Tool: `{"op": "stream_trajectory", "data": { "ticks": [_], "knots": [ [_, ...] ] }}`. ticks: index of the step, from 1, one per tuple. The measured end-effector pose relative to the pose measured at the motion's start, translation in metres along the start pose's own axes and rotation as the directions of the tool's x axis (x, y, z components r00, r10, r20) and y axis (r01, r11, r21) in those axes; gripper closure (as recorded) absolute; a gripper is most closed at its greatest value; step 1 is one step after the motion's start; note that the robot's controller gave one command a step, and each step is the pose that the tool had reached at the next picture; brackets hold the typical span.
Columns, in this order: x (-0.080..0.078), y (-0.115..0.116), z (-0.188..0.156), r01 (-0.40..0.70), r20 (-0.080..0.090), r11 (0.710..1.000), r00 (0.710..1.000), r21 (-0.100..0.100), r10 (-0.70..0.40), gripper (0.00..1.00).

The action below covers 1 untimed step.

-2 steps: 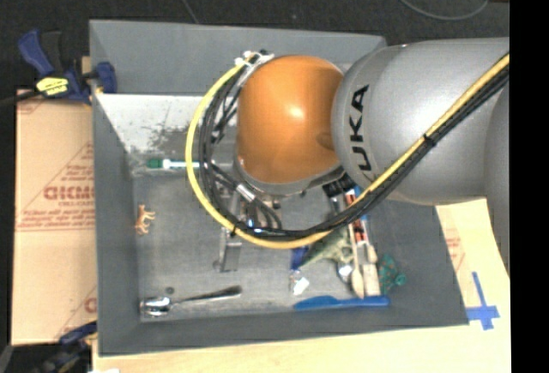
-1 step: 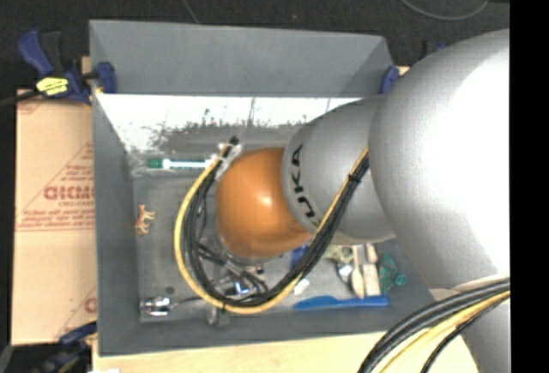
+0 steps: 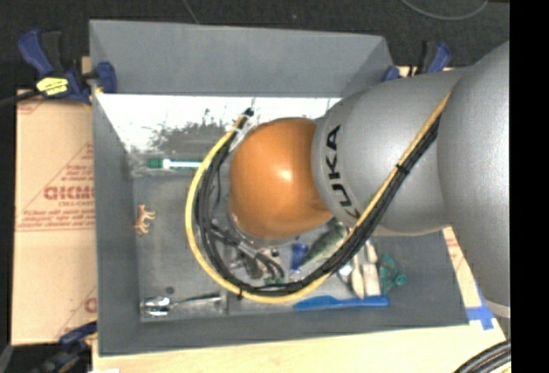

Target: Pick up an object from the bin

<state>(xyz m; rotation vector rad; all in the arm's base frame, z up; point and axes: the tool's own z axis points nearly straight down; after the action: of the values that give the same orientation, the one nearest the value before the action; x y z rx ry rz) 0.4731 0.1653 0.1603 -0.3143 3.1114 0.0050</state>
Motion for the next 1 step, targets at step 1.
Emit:
{"op": "stream_trajectory", "data": {
  "ticks": [1],
  "knots": [
    [-0.0006,0.0105,0.0601,0.089,0.0,0.996,0.996,-0.001,-0.089,0.0]
  ]
}}
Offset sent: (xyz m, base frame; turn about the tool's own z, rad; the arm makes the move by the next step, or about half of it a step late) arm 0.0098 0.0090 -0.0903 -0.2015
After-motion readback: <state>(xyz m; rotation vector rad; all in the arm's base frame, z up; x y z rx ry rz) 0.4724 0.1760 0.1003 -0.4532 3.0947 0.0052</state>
